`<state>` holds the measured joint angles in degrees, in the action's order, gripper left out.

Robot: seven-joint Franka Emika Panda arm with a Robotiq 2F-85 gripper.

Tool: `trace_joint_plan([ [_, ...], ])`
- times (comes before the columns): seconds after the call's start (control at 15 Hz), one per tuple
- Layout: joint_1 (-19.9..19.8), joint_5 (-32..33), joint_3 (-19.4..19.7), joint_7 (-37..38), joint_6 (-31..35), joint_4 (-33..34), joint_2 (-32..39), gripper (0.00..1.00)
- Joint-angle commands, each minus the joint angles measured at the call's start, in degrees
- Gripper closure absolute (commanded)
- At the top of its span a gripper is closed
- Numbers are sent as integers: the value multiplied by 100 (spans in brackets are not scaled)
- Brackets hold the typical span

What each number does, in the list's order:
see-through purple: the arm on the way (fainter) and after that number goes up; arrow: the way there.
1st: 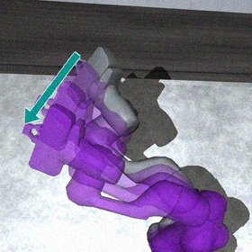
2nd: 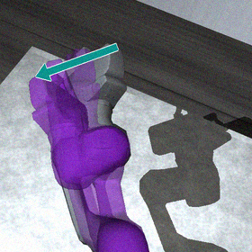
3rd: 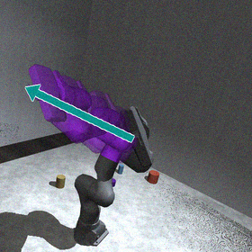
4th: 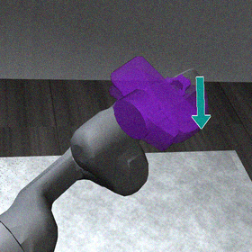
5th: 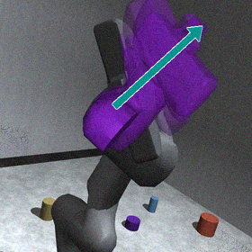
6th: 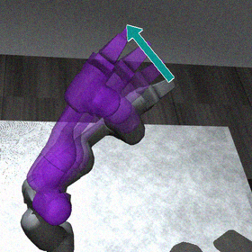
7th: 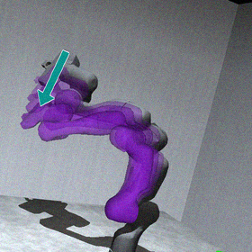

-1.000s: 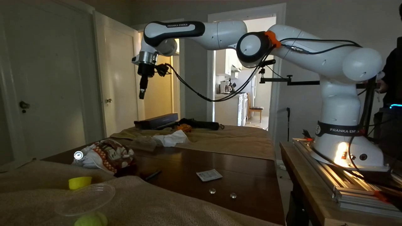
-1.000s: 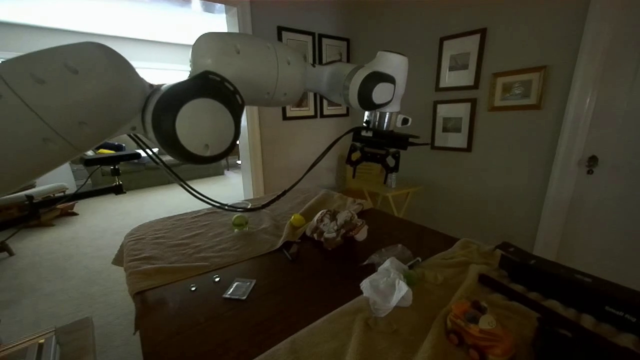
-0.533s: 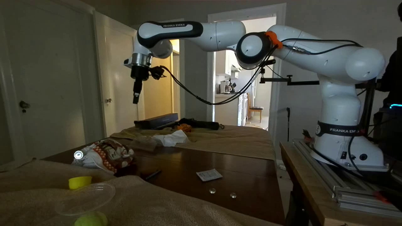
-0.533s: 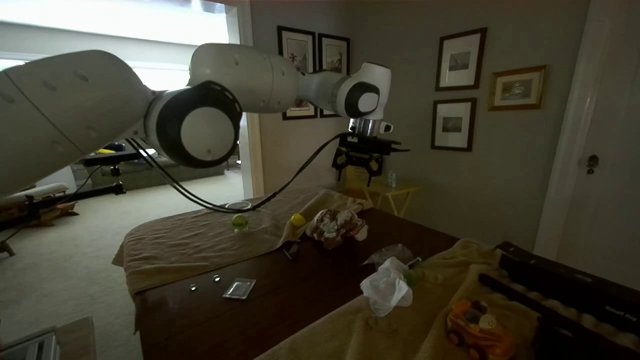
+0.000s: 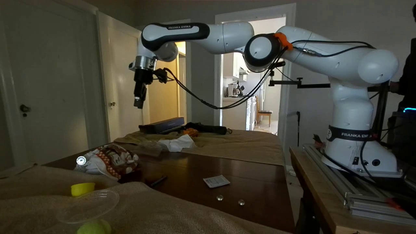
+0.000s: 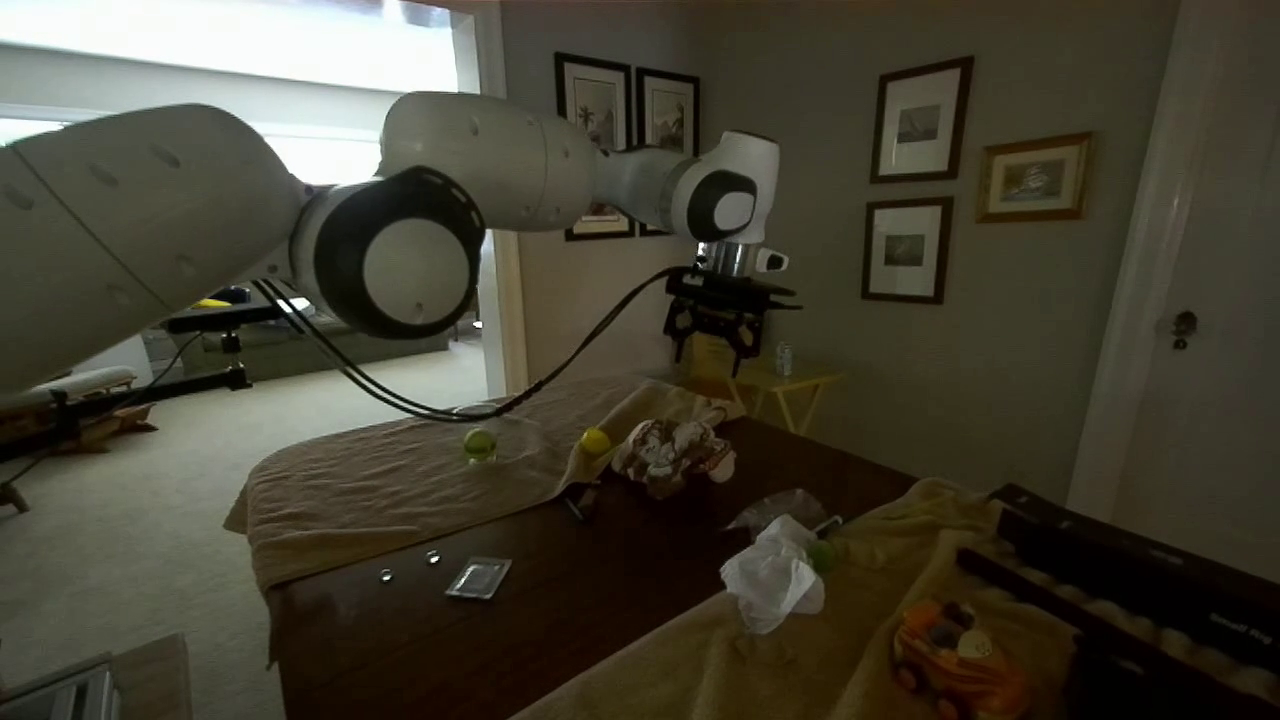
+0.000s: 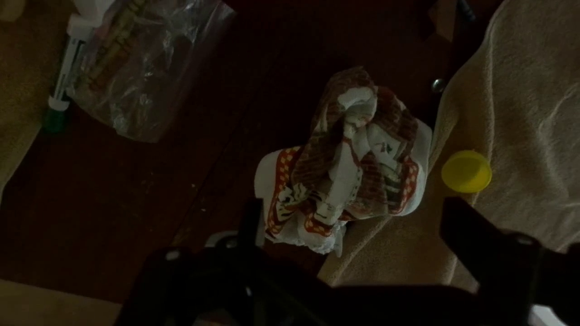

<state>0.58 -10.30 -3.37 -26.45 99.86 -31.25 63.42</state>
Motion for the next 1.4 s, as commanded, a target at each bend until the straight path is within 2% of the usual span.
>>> trace_joint_plan([
  [0.0, 234, -36, 101, 1273, 367, 116, 182, 0],
  [0.2, 450, 7, 167, 2315, 675, 142, 352, 0],
  [0.47, 701, 41, 197, 3031, 821, 201, 629, 0],
  [1.0, 863, -32, 140, 3556, 1198, 374, 1107, 0],
  [1.2, 885, -106, -36, 3407, 1695, 446, 1225, 0],
  [1.33, 888, -146, -199, 3232, 1788, 428, 1237, 0],
])
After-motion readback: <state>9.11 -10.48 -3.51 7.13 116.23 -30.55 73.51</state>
